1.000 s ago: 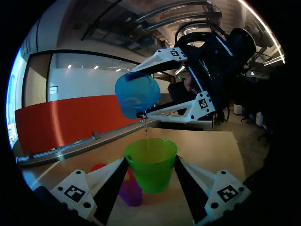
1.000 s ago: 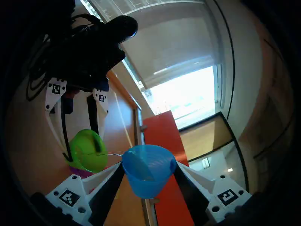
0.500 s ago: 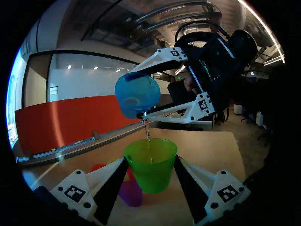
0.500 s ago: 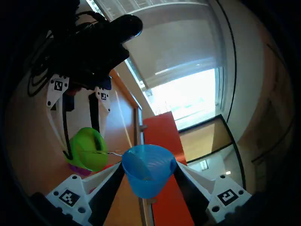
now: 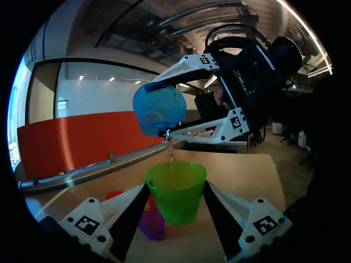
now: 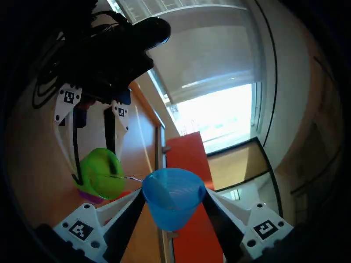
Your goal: Pour water
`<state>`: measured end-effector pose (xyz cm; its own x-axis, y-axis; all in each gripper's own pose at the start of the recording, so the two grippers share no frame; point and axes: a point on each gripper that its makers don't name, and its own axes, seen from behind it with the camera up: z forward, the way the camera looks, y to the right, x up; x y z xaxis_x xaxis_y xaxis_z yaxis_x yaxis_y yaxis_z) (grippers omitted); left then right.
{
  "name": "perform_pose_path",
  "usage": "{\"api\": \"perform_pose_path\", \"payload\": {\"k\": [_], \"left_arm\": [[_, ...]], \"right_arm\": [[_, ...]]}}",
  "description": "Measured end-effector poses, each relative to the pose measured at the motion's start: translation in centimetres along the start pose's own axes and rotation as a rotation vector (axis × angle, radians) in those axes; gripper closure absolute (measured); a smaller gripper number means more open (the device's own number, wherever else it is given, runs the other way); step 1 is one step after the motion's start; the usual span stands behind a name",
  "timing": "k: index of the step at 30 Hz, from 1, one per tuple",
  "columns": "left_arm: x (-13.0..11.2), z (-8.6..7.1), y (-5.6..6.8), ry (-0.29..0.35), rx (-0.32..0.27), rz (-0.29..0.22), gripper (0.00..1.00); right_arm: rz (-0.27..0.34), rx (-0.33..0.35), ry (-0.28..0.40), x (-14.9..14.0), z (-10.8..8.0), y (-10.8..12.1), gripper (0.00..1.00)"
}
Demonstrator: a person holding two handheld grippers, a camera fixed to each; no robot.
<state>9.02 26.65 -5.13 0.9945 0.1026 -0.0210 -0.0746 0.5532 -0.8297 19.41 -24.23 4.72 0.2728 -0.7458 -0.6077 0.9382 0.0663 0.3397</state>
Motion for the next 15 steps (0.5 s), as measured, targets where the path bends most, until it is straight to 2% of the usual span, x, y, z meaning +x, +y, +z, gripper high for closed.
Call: {"api": "perform_pose_path", "payload": {"k": [15], "left_arm": [[0.07, 0.0, 0.01, 0.005, 0.004, 0.002, 0.16]], "right_arm": [[-0.026, -0.007, -0.003, -0.08, 0.12, 0.44, 0.09]]}}
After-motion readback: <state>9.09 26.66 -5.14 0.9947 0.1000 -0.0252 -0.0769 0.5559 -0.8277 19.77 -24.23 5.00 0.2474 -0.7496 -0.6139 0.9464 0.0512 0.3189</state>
